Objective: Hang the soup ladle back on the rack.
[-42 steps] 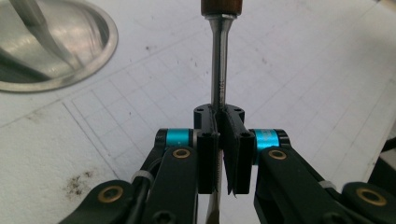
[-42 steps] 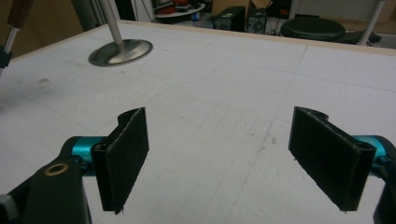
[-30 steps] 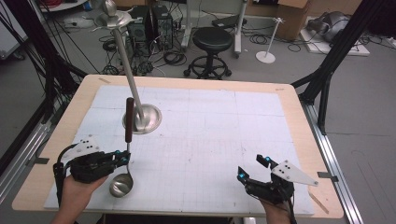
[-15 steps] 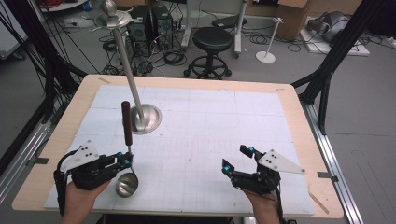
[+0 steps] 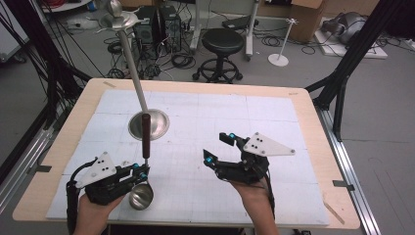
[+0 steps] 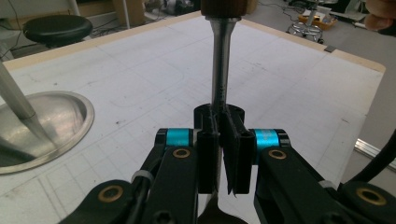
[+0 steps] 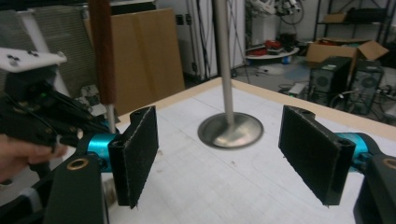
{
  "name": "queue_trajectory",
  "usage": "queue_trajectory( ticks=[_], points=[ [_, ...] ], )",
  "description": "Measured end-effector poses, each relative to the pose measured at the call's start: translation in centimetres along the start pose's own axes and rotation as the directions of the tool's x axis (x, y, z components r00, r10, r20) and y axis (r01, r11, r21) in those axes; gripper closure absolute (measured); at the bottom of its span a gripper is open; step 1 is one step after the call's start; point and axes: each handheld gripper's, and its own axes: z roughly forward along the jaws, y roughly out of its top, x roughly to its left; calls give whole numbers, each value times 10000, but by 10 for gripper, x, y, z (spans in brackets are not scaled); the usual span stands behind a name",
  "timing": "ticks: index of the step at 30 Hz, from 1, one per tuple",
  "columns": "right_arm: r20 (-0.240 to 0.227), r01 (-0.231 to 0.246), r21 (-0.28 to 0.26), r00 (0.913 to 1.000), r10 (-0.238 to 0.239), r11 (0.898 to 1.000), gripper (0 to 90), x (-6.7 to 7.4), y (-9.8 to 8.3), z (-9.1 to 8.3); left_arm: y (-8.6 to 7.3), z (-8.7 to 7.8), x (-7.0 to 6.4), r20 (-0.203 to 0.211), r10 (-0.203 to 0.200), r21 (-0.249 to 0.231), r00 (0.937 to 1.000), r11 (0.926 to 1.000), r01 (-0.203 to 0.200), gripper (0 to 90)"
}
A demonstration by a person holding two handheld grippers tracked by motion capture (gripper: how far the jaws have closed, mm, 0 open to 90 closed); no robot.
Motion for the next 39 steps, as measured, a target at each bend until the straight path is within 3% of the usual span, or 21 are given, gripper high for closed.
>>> queue_trajectory(
  ticks=[10,17,27,35,39],
  points=[
    [-792,379,-94,9961,-385,9992,241,21,32,28,4,14,-12,205,237,237,9995,9994,-242,842],
    [-1456,469,-258,9881,-502,9986,282,34,51,41,9,22,-19,322,341,319,9989,9989,-351,842],
    [-2272,206,-268,9735,-262,9994,398,39,61,54,9,28,-25,484,474,426,9977,9979,-495,841],
    [-2711,39,-140,9625,-76,9999,588,42,62,59,10,29,-27,539,588,428,9968,9972,-611,841],
    [-2728,-75,-106,9621,43,9999,681,43,63,60,10,28,-27,580,630,432,9963,9969,-655,841]
  ],
)
